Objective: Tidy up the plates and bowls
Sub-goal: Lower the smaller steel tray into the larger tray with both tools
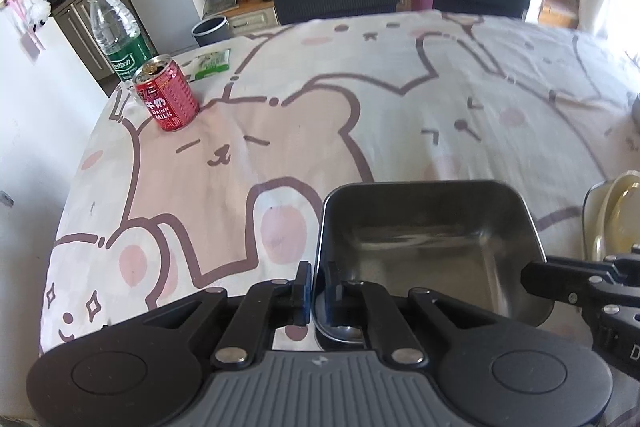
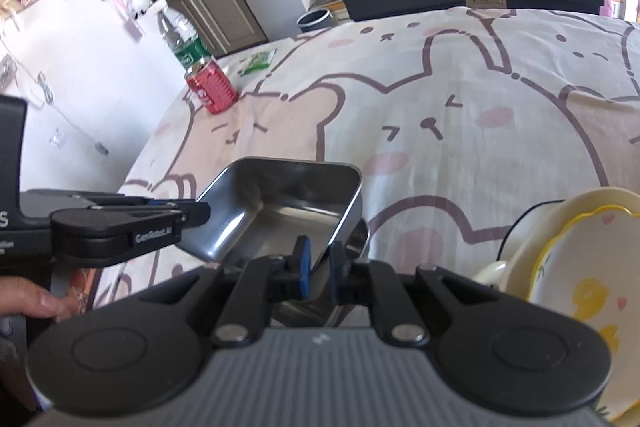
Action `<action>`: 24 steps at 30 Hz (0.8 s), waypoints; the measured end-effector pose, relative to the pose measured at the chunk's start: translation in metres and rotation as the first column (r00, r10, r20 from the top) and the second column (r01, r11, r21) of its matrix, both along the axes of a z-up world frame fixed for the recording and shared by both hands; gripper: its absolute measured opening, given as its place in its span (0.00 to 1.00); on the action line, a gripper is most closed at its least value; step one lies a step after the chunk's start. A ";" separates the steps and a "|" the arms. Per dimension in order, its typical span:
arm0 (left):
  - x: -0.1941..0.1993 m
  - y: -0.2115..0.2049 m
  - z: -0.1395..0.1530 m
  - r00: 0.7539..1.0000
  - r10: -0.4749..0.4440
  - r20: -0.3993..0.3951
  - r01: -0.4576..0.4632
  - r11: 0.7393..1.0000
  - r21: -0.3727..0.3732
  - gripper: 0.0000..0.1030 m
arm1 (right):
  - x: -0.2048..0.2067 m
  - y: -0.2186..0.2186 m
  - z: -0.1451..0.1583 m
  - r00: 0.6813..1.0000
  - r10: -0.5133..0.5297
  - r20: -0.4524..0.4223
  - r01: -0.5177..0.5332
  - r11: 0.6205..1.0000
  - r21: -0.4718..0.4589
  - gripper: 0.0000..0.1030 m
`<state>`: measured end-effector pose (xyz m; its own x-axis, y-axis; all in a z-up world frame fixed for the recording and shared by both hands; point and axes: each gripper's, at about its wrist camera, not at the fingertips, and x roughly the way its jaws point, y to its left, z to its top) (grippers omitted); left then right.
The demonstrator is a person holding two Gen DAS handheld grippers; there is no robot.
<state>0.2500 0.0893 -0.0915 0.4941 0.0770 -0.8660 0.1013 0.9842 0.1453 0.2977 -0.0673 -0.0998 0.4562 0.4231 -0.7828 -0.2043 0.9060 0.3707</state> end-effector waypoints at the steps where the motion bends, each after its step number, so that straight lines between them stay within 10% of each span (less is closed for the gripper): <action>1: 0.001 -0.001 -0.002 1.000 -0.003 -0.007 0.003 1.000 0.006 0.06 | 0.001 0.001 -0.001 1.000 0.004 -0.004 -0.004 1.000 -0.009 0.13; 24: 0.008 -0.012 -0.024 0.993 -0.049 -0.110 0.055 0.997 0.051 0.13 | 0.005 0.015 -0.021 0.996 0.048 -0.079 -0.058 0.989 -0.134 0.13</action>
